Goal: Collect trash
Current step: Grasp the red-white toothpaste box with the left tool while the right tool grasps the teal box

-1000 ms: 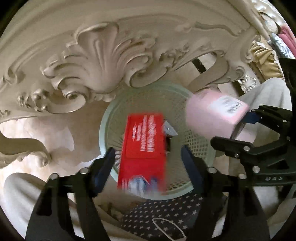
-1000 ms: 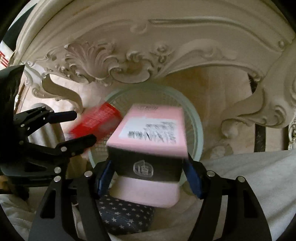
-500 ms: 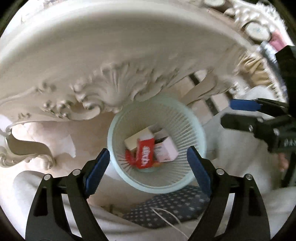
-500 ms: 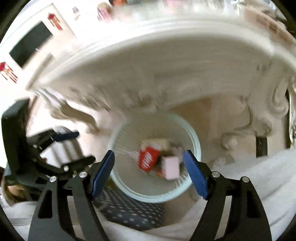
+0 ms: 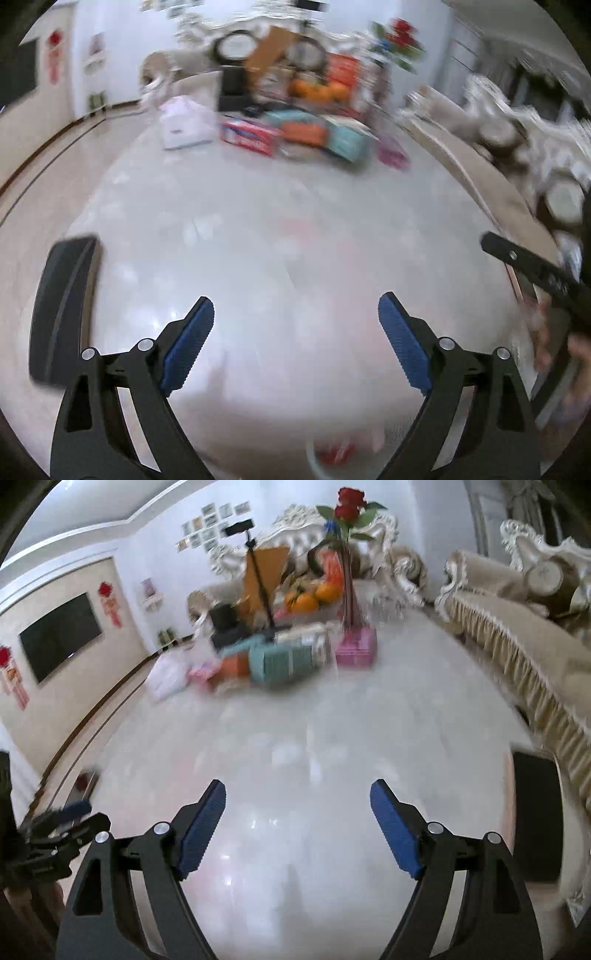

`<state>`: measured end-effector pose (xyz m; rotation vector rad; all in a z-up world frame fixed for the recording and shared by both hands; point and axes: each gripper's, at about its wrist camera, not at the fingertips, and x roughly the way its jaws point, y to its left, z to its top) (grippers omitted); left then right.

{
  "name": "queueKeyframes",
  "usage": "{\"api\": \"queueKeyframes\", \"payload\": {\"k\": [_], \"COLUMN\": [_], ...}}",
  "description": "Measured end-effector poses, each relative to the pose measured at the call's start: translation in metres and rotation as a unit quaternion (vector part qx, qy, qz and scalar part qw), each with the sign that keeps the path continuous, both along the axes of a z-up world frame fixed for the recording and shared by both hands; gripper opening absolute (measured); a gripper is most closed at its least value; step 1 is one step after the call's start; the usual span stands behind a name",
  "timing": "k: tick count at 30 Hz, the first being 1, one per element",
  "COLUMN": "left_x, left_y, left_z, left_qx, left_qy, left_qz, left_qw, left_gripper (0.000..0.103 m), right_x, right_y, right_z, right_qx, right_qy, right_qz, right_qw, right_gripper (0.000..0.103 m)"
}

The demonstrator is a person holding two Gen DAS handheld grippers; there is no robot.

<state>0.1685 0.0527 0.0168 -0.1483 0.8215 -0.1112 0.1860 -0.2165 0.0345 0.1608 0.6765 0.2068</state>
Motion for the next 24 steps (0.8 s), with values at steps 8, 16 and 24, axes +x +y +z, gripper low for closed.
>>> {"api": "queueKeyframes", "payload": {"k": [8, 16, 24], "left_x": [0.131, 0.205, 0.260], "left_y": [0.031, 0.045, 0.067], "left_z": [0.010, 0.007, -0.008], "left_qx": [-0.014, -0.053, -0.119], "left_qy": [-0.002, 0.015, 0.057], "left_qz": [0.109, 0.151, 0.231], "left_qw": [0.9939, 0.9871, 0.9640], "left_gripper": [0.088, 0.088, 0.088], "right_x": [0.117, 0.195, 0.235], "right_y": [0.051, 0.072, 0.097], "right_z": [0.020, 0.008, -0.009], "right_qx": [-0.005, 0.014, -0.061], "right_qy": [0.002, 0.062, 0.102], "right_qz": [-0.070, -0.131, -0.159], "right_qw": [0.998, 0.989, 0.980], "right_gripper": [0.077, 0.077, 0.077]}}
